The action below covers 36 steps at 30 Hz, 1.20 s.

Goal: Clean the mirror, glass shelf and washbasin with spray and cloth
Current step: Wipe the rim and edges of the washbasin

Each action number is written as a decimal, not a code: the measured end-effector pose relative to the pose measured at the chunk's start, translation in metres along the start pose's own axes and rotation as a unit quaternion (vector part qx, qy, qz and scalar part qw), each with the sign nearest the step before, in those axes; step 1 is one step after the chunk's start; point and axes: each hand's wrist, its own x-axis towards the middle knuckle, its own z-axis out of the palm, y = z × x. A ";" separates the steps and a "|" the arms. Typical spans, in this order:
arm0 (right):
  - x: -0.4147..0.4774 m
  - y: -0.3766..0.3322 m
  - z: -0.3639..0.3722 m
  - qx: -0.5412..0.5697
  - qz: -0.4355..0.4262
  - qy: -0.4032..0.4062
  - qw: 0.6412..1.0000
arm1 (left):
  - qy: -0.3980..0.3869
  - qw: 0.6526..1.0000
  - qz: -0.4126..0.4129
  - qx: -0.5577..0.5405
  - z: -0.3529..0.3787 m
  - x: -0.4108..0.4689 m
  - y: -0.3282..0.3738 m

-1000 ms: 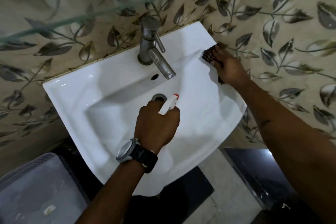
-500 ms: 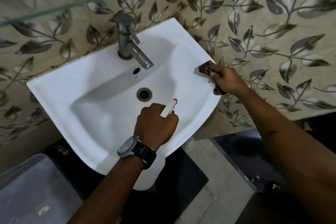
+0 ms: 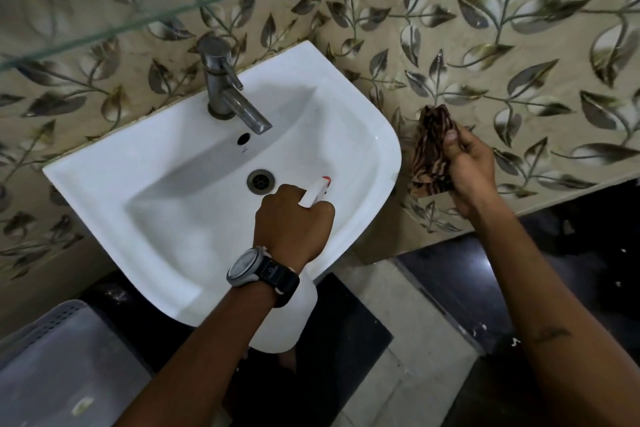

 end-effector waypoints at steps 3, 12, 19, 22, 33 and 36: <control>-0.005 -0.004 -0.004 -0.008 -0.002 -0.009 1.000 | 0.008 1.000 0.011 0.001 0.006 -0.002 0.003; -0.024 0.001 0.006 -0.069 -0.009 -0.041 0.997 | -0.019 1.000 0.020 0.013 0.008 -0.016 -0.009; -0.048 0.010 0.032 -0.073 0.007 -0.073 0.995 | -0.003 0.999 0.028 0.018 0.004 -0.027 -0.029; -0.058 0.008 0.033 -0.073 0.007 -0.077 0.994 | -0.026 0.998 0.043 0.034 0.001 -0.035 -0.040; -0.086 0.006 0.023 -0.091 -0.004 -0.090 0.992 | 0.057 0.991 0.026 0.119 -0.040 -0.090 -0.095; -0.095 0.007 0.025 -0.102 -0.011 -0.106 0.989 | 0.026 0.988 0.058 0.139 -0.057 -0.103 -0.118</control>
